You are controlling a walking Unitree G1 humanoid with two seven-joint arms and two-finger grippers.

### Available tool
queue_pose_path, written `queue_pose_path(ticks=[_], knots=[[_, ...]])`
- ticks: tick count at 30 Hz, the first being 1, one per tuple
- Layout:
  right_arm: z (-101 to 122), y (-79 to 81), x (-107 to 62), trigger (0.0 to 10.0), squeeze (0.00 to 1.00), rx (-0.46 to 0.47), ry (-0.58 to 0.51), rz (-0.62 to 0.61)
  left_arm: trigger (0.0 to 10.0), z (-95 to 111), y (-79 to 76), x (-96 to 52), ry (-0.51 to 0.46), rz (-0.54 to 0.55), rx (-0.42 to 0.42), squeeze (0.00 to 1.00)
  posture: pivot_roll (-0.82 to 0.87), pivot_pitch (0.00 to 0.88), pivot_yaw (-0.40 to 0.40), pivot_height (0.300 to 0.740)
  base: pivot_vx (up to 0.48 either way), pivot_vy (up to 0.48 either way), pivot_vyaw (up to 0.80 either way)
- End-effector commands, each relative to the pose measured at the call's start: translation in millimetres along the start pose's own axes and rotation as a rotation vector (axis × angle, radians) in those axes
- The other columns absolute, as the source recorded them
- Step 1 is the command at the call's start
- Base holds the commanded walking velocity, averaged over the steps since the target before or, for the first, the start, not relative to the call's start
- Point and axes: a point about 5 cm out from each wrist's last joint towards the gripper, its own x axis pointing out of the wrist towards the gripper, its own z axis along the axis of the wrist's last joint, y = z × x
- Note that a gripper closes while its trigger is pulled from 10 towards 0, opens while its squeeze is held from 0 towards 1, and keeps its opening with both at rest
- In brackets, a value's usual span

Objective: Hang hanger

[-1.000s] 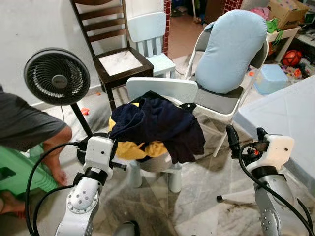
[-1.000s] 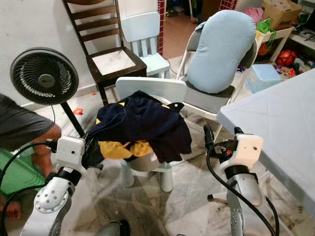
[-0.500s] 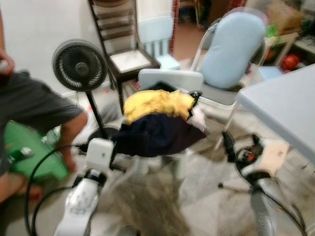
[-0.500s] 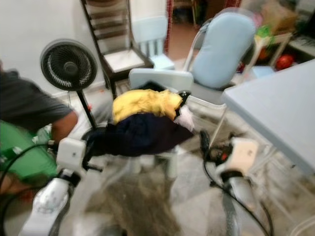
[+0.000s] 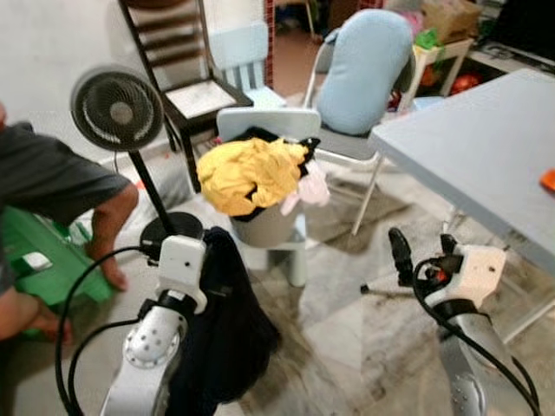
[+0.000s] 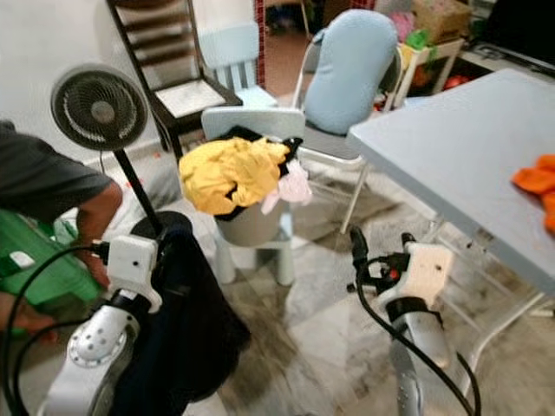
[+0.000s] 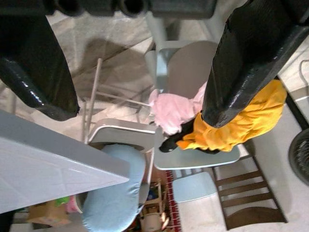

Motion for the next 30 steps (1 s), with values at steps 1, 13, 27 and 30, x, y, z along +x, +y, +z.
queue_pose_path(ticks=[1,13,27,30], knots=[[-0.9,-2.2,0.2,10.0,0.0,-0.009,0.023,-0.014,10.0,6.0,-3.1,3.0,-0.023,-0.021,-0.008,0.0,0.02,0.085,0.008,0.74,0.0,0.0,0.0],[-1.6,-4.8,1.9,10.0,0.0,-0.015,0.029,-0.024,10.0,3.4,-3.4,5.9,-0.003,-0.012,-0.076,0.0,0.02,0.08,0.005,0.74,0.0,0.0,-0.77],[-2.8,-4.2,3.0,10.0,0.0,-0.02,0.037,-0.025,10.0,3.6,-3.8,8.2,0.009,-0.003,-0.099,0.0,0.02,0.089,0.0,0.74,0.0,0.0,-0.8],[-2.8,-4.1,3.4,10.0,0.0,-0.021,0.038,-0.025,10.0,3.6,-3.9,8.6,0.01,-0.005,-0.102,0.0,0.02,0.089,0.0,0.74,0.0,0.0,-0.8]])
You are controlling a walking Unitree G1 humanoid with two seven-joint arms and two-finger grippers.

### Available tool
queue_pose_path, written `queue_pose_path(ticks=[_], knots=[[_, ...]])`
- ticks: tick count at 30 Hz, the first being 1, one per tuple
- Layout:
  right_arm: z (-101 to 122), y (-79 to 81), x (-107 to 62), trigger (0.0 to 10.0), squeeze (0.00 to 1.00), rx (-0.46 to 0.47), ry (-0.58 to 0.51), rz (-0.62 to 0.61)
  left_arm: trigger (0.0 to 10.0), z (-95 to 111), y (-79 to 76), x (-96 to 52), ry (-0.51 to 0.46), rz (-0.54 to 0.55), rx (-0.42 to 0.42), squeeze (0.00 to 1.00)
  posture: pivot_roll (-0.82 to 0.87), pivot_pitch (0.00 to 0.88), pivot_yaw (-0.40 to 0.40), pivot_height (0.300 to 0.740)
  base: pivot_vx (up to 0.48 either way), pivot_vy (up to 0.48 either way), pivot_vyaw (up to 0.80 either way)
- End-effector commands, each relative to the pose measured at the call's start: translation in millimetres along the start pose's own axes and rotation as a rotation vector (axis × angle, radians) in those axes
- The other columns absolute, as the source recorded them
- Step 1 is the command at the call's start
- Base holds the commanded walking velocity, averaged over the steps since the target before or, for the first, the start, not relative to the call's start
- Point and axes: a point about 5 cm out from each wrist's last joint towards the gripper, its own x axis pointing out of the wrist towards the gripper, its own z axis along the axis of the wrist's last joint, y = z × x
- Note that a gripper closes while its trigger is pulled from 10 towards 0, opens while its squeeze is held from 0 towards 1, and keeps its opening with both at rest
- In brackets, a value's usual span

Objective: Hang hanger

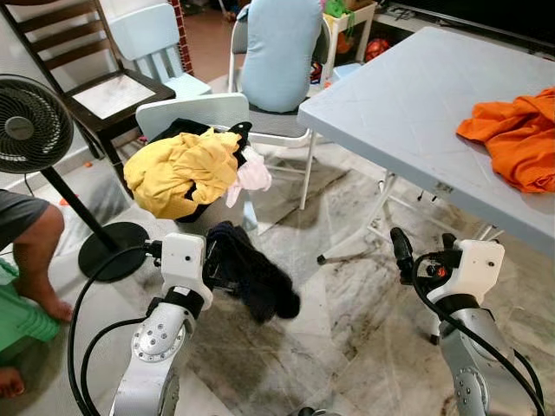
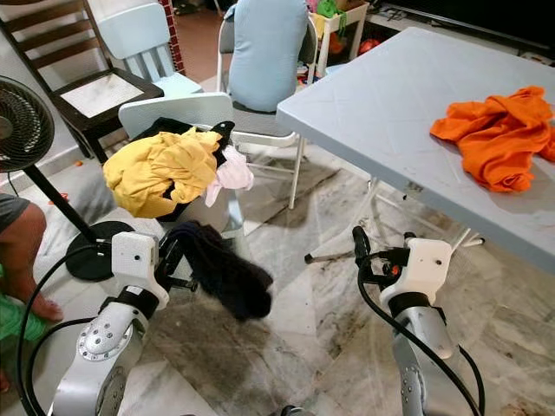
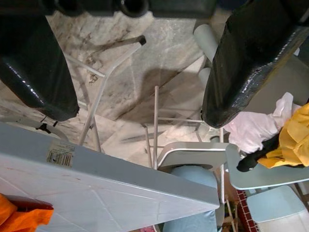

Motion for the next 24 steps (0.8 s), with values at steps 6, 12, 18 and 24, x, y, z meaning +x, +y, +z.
queue_pose_path(ticks=[6,12,18,24], knots=[[-3.0,-0.5,2.5,10.0,0.0,0.005,0.027,-0.004,10.0,2.0,0.1,2.8,-0.003,-0.005,-0.015,0.0,0.02,0.088,-0.002,0.74,0.0,0.0,-0.8],[-2.3,-0.1,3.6,10.0,0.0,0.005,0.019,-0.006,10.0,2.1,-0.1,3.8,-0.002,-0.007,-0.011,0.0,0.02,0.085,-0.001,0.74,0.0,0.0,-0.8],[-0.6,1.4,4.1,10.0,0.0,-0.004,0.009,0.004,10.0,1.8,0.1,5.0,0.001,-0.007,-0.009,0.0,0.02,0.082,-0.001,0.74,0.0,0.0,-0.13],[-2.0,2.0,6.0,10.0,0.0,0.003,0.018,0.002,10.0,1.5,-0.1,6.1,0.001,-0.008,-0.01,0.0,0.02,0.076,0.0,0.74,0.0,0.0,-0.8]])
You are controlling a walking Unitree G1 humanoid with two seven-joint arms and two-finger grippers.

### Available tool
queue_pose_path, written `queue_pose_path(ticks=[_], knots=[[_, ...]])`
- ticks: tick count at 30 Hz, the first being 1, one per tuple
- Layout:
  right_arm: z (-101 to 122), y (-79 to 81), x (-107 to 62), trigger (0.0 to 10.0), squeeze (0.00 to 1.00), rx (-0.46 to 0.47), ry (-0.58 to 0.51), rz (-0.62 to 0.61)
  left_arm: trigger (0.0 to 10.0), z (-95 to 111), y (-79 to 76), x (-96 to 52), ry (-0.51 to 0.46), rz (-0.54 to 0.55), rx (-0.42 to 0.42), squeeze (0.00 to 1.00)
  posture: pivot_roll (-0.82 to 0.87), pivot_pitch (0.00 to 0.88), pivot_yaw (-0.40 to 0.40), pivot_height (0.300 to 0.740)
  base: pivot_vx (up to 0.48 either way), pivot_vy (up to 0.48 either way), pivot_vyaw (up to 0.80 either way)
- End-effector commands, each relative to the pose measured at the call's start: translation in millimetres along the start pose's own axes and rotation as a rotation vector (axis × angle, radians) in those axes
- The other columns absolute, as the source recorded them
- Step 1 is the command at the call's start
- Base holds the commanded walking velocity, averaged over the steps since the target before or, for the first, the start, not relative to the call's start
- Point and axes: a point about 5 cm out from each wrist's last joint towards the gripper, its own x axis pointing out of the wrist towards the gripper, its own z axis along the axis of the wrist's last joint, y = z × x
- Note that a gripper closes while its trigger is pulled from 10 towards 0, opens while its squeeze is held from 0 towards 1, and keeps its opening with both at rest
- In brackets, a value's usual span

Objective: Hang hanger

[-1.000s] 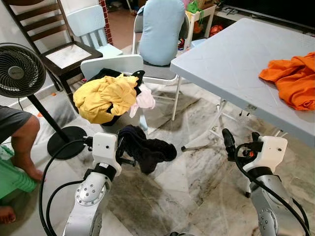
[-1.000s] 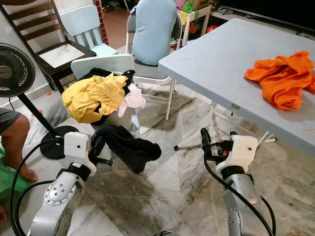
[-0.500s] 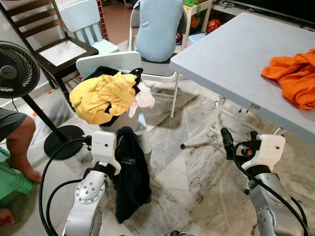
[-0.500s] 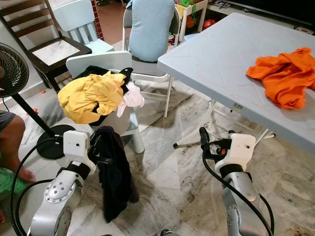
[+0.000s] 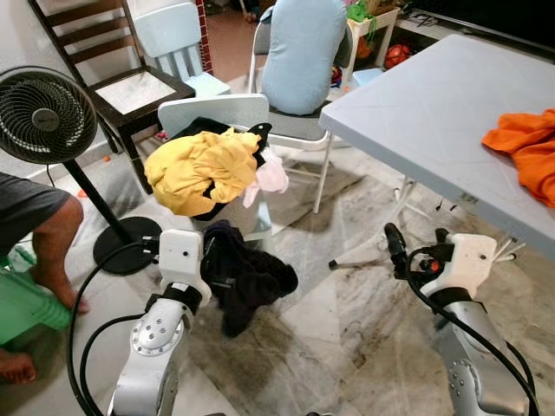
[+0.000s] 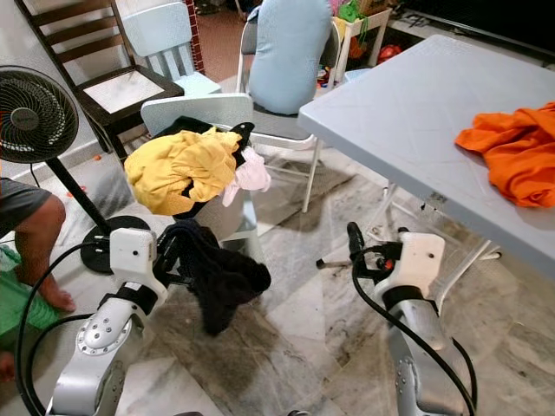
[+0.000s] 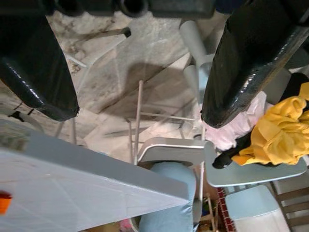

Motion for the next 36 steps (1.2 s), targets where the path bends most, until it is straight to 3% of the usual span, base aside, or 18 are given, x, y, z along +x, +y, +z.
queue_pose_path(ticks=[1,13,21,36], knots=[[-2.1,-3.5,-0.4,10.0,0.0,0.005,0.015,-0.017,10.0,5.1,-1.3,1.8,-0.02,-0.009,0.001,0.0,0.02,0.076,0.0,0.74,0.0,0.0,-0.8],[-2.1,-3.4,0.7,10.0,0.0,0.0,0.012,-0.01,10.0,4.5,-2.5,2.0,-0.019,-0.01,-0.003,0.0,0.02,0.074,-0.008,0.74,0.0,0.0,-0.8],[-0.5,-2.8,1.7,10.0,0.0,0.011,0.0,-0.003,10.0,3.8,-2.9,1.7,-0.018,-0.012,-0.005,0.0,0.02,0.073,-0.01,0.74,0.0,0.0,0.0],[-2.7,-2.6,-0.5,10.0,0.0,0.012,0.005,-0.009,10.0,3.8,-2.5,1.5,-0.013,-0.015,-0.004,0.0,0.02,0.078,-0.005,0.74,0.0,0.311,0.0]])
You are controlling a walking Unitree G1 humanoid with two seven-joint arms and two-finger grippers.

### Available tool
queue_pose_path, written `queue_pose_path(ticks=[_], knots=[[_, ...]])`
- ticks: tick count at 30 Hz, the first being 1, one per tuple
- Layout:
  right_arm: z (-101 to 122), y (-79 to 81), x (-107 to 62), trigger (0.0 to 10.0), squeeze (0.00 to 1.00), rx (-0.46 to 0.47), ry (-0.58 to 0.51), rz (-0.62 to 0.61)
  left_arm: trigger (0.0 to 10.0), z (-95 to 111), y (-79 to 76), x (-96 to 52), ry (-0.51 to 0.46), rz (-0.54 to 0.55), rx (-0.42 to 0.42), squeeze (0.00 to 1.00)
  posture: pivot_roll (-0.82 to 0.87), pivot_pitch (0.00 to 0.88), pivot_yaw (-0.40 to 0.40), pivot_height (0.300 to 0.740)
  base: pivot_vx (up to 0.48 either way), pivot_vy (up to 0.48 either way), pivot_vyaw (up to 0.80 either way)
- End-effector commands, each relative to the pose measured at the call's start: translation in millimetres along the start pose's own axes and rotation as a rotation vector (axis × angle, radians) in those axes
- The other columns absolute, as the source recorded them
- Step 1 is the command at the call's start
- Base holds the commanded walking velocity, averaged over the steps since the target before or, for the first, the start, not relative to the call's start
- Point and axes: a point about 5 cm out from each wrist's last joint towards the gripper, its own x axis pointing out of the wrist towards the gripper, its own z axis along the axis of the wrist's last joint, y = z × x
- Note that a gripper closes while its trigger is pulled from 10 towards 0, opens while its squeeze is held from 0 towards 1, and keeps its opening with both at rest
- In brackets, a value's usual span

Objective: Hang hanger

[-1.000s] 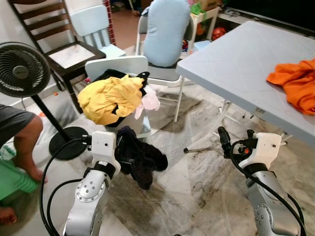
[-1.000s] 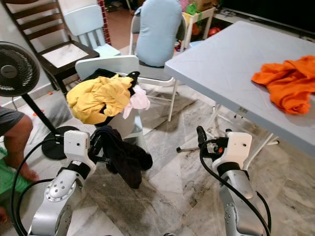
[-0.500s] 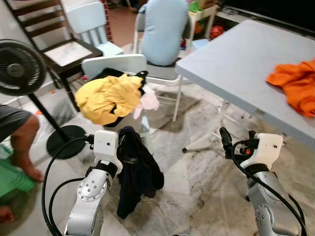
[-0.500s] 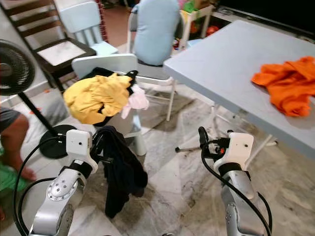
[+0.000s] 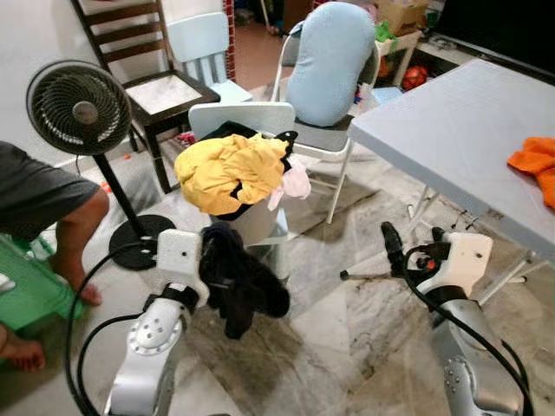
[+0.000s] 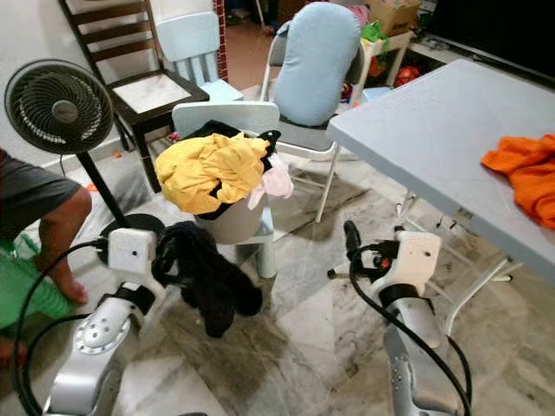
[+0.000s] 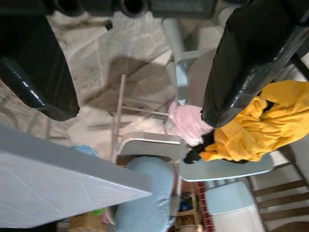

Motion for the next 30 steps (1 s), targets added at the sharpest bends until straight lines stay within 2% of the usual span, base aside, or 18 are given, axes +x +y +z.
queue_pose_path(ticks=[1,20,28,30], knots=[[0.1,-5.1,-2.0,10.0,0.0,-0.003,-0.001,-0.016,10.0,4.9,-5.5,1.9,-0.021,-0.025,-0.004,0.0,0.02,0.078,-0.005,0.74,0.0,0.345,0.0],[0.5,-5.3,-1.6,10.0,0.0,-0.011,0.001,-0.012,10.0,3.8,-6.7,1.9,-0.018,-0.017,-0.014,0.0,0.02,0.082,-0.012,0.74,0.0,0.338,0.0],[0.3,-4.8,-2.1,10.0,0.0,-0.02,0.006,-0.008,10.0,5.9,-11.2,0.8,-0.041,-0.073,-0.025,0.0,0.01,0.085,-0.013,0.74,0.0,0.0,0.0],[-0.1,-4.4,-2.0,10.0,0.0,-0.019,0.009,-0.007,10.0,6.1,-11.8,0.2,-0.043,-0.082,-0.032,0.0,0.01,0.085,-0.012,0.74,0.0,0.0,-0.8]])
